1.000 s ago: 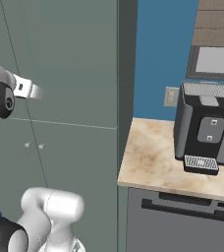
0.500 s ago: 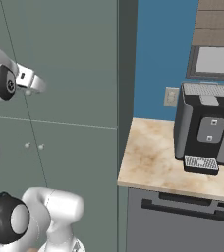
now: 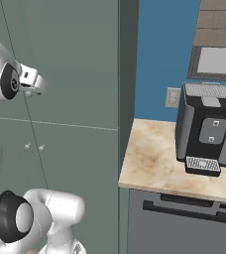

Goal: Open the cabinet. Pick the sponge and place it next to the sink. Then close the cabinet.

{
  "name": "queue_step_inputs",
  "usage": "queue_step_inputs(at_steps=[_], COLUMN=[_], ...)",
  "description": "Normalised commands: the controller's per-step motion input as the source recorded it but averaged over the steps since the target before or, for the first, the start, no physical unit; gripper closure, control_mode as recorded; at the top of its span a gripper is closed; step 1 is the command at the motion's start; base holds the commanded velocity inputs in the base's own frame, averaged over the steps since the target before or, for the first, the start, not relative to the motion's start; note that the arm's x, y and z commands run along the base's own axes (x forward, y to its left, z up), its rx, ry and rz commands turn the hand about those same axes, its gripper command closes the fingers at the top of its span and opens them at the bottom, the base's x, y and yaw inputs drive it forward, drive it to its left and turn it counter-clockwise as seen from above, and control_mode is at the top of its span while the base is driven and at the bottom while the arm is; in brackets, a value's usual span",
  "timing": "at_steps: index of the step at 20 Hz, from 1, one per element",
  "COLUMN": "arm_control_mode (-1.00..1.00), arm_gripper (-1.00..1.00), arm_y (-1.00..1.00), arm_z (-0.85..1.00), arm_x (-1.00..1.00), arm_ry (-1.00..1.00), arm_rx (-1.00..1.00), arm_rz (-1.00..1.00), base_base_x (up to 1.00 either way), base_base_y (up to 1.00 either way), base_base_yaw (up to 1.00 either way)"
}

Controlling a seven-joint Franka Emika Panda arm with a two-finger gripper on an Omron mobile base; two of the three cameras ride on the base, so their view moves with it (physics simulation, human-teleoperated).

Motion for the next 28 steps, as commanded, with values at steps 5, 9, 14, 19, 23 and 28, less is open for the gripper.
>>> queue_step_inputs(at_steps=[5,9,14,19,23,28], arm_control_mode=[-1.00,-1.00,-1.00,-1.00,-1.00,-1.00], arm_gripper=[-1.00,-1.00,-1.00,-1.00,-1.00,-1.00], arm_y=[0.00,0.00,0.00,0.00,0.00,0.00], arm_z=[-0.22,-0.01,0.00,-0.03,-0.02,0.00], arm_x=[-0.13,0.01,0.22,0.29,0.10,0.00], arm_ry=[0.00,0.00,0.00,0.00,0.00,0.00], arm_rx=[0.00,0.00,0.00,0.00,0.00,0.00], arm_rz=[0.05,0.00,0.00,0.00,0.00,0.00], base_base_x=[0.00,0.00,0.00,0.00,0.00,0.00], base_base_y=[0.00,0.00,0.00,0.00,0.00,0.00], base_base_yaw=[0.00,0.00,0.00,0.00,0.00,0.00])
